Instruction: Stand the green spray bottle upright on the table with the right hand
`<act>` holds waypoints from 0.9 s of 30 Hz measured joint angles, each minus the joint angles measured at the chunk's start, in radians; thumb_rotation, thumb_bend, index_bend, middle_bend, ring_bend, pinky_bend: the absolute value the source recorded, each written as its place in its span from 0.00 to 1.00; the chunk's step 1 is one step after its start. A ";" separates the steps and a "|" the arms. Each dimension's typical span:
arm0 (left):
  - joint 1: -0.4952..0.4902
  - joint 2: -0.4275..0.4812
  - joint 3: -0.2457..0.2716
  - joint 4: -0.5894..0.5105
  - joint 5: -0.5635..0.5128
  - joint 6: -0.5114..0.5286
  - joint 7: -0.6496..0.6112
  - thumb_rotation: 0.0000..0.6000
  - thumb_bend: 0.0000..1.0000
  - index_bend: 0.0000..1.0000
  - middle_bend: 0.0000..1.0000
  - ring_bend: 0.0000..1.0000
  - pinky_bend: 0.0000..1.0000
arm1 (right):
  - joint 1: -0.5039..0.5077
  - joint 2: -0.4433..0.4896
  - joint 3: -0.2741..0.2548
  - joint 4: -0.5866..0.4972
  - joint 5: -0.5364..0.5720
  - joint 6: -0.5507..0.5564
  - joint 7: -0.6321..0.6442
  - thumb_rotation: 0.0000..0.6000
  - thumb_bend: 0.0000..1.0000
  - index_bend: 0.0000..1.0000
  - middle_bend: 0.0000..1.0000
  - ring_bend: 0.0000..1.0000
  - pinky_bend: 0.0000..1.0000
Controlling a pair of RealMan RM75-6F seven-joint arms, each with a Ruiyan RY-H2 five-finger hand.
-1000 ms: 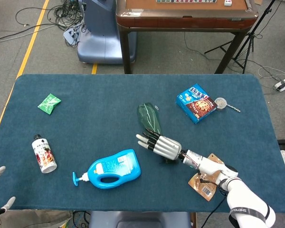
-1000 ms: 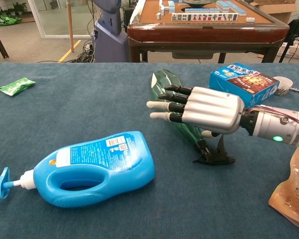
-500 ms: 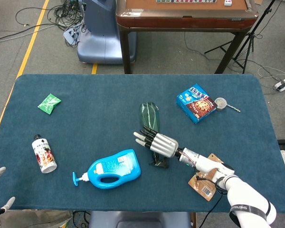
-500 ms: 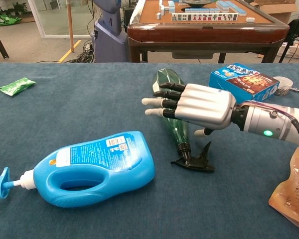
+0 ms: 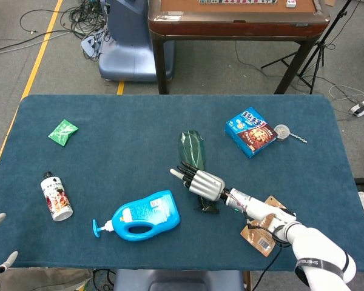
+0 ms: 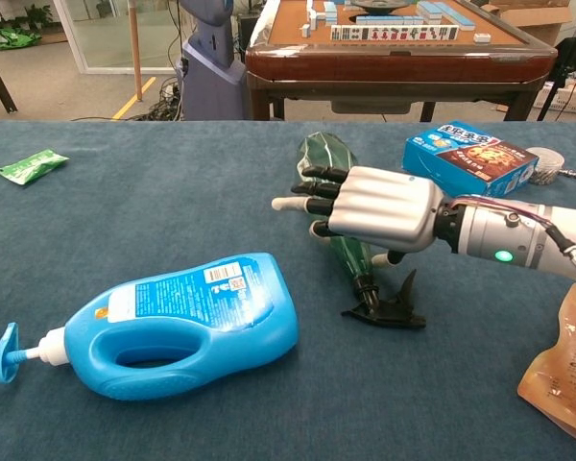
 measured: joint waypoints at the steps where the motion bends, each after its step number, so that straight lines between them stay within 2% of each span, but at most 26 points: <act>1: 0.000 0.000 0.000 0.001 -0.001 0.000 -0.001 1.00 0.26 0.11 0.00 0.00 0.00 | 0.001 0.000 0.001 -0.004 0.001 -0.004 -0.004 1.00 0.08 0.43 0.07 0.00 0.00; 10: 0.003 -0.001 -0.002 0.008 -0.004 0.004 -0.011 1.00 0.26 0.11 0.00 0.00 0.00 | 0.000 0.002 0.008 -0.006 -0.001 0.031 0.038 1.00 0.23 0.67 0.25 0.01 0.00; 15: 0.002 -0.002 -0.002 0.010 -0.001 0.003 -0.011 1.00 0.26 0.11 0.00 0.00 0.00 | -0.006 0.025 0.045 -0.035 0.017 0.114 0.098 1.00 0.25 0.73 0.31 0.08 0.00; 21: -0.005 -0.002 -0.003 0.005 0.006 -0.003 -0.004 1.00 0.26 0.11 0.00 0.00 0.00 | -0.030 0.097 0.105 -0.165 0.063 0.188 0.126 1.00 0.25 0.76 0.34 0.11 0.00; 27: -0.009 0.000 -0.003 -0.003 0.011 -0.007 0.003 1.00 0.25 0.11 0.00 0.00 0.00 | -0.071 0.196 0.159 -0.365 0.130 0.218 0.143 1.00 0.25 0.76 0.34 0.11 0.00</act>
